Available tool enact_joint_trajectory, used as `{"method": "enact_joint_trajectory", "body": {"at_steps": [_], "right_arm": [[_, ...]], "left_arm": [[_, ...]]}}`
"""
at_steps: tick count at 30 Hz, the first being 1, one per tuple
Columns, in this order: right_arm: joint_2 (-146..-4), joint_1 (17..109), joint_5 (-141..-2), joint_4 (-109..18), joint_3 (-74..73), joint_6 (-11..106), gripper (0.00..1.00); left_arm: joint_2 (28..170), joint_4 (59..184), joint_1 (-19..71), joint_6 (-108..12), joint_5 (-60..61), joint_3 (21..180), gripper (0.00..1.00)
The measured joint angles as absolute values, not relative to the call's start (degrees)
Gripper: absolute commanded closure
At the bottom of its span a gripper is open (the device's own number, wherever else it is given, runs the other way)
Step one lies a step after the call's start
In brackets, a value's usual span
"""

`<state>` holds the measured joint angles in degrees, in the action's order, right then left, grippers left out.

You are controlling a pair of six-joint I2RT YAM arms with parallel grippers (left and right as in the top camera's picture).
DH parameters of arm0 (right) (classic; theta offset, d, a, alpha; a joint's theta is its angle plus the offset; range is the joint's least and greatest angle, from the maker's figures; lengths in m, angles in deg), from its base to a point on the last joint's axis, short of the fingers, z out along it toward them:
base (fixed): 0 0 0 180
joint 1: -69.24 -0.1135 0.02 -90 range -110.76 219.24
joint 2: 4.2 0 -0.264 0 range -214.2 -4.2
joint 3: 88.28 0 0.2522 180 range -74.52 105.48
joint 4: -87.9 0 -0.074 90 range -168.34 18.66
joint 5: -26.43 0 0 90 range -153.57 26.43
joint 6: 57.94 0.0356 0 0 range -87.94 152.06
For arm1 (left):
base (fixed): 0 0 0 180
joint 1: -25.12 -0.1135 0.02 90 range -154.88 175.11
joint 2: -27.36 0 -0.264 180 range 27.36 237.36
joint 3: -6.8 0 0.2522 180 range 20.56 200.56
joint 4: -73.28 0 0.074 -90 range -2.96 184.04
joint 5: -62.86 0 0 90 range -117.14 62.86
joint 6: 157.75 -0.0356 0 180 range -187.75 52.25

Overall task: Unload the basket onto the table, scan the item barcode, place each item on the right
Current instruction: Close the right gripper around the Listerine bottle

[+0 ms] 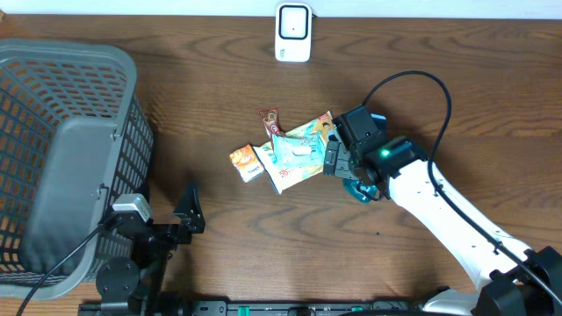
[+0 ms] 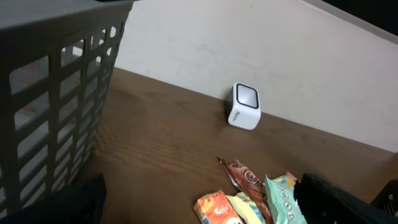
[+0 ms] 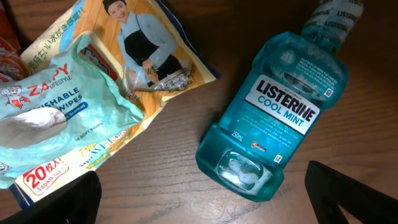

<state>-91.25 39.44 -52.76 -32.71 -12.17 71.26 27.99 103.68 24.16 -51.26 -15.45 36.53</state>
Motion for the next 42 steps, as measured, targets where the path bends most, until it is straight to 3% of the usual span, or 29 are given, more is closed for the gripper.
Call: {"method": "enact_joint_trajectory", "body": {"at_steps": [11,25,42], "right_arm": [[-91.25,41.89,-49.52,-25.80,-12.13,77.99,0.01],[-103.90,49.56,-48.83,-26.37,-11.69,80.33,0.01],[-105.89,51.85,-48.10,-26.96,-11.65,80.50,0.01]], "left_arm": [[27.99,109.08,24.16,-51.26,-15.45,36.53,0.02],[27.99,138.02,24.16,-51.46,-15.43,36.46,0.02],[27.99,138.28,24.16,-51.46,-15.43,36.57,0.02]]}}
